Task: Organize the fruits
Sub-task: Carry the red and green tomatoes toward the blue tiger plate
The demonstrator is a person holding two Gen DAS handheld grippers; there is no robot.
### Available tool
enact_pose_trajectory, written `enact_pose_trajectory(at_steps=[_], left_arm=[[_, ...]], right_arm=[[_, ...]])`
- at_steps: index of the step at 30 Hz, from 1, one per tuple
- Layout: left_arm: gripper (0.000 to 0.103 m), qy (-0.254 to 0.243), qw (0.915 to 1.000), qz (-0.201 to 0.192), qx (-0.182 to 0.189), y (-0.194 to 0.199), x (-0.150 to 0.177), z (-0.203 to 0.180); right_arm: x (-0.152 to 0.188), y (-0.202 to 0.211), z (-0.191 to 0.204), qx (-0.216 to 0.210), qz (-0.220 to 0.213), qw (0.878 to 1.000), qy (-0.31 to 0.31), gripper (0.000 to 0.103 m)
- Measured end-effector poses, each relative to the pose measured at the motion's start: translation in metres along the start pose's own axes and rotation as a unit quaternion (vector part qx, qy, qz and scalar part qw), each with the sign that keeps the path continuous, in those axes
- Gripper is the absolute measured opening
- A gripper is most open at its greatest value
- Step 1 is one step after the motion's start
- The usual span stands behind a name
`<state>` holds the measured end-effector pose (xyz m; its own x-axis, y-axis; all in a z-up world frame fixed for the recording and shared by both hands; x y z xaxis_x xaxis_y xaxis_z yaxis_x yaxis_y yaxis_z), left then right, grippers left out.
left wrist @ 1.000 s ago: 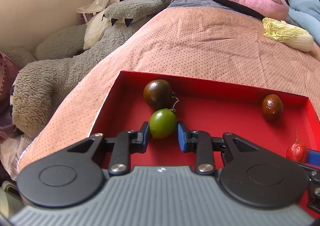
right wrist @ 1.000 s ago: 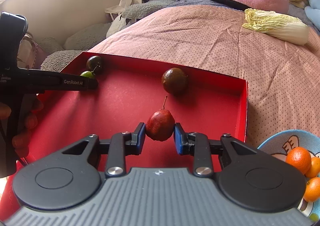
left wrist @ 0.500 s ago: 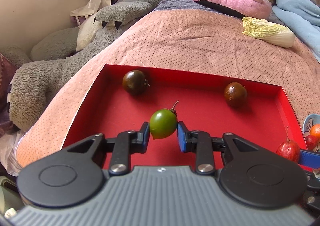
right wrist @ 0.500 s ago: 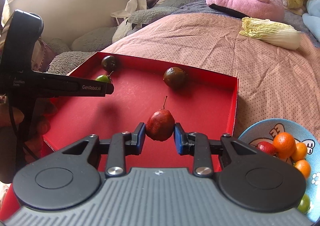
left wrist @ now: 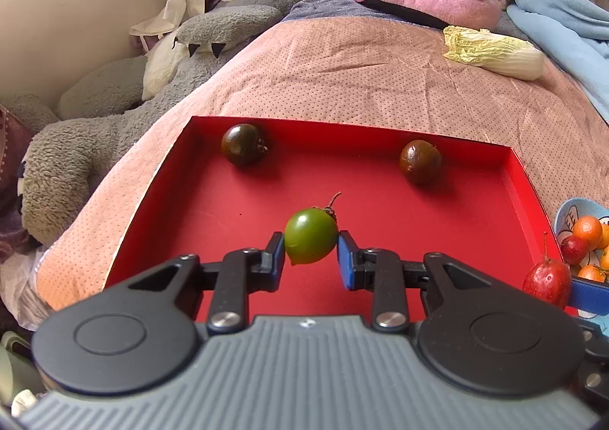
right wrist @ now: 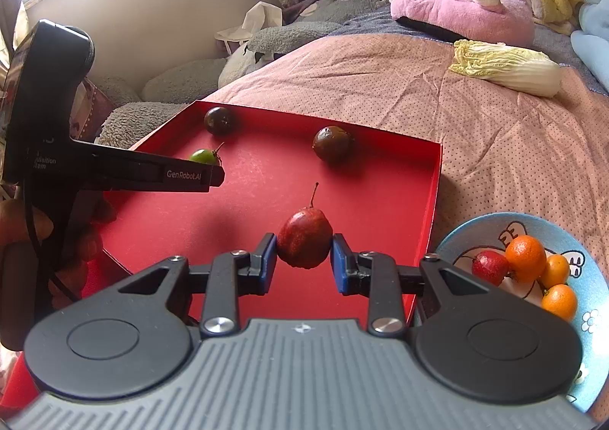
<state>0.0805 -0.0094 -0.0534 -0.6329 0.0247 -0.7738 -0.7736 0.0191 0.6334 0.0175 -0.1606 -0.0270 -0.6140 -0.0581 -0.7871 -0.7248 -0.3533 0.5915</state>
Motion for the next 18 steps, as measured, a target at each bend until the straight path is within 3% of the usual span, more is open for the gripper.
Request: enact_pose_trajectory(at_steps=[18], left_arm=[[0.033, -0.011, 0.9999, -0.001, -0.005, 0.013, 0.004, -0.012]], right_arm=[[0.001, 0.02, -0.008, -0.006, -0.022, 1.0, -0.016, 0.035]])
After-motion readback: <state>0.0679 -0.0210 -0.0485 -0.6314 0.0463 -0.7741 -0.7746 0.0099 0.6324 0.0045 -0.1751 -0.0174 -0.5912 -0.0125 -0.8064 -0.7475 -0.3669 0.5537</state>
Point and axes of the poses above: each gripper's, at about its wrist camera, not at the fingertips, and y roughly against the way its jaws point, z to its left, x to its underside, the point moved 4 cm from there along -y, roughly the way its jaws point, and after that the axes turned 10 degrees about -z, right-handed, at the moved point
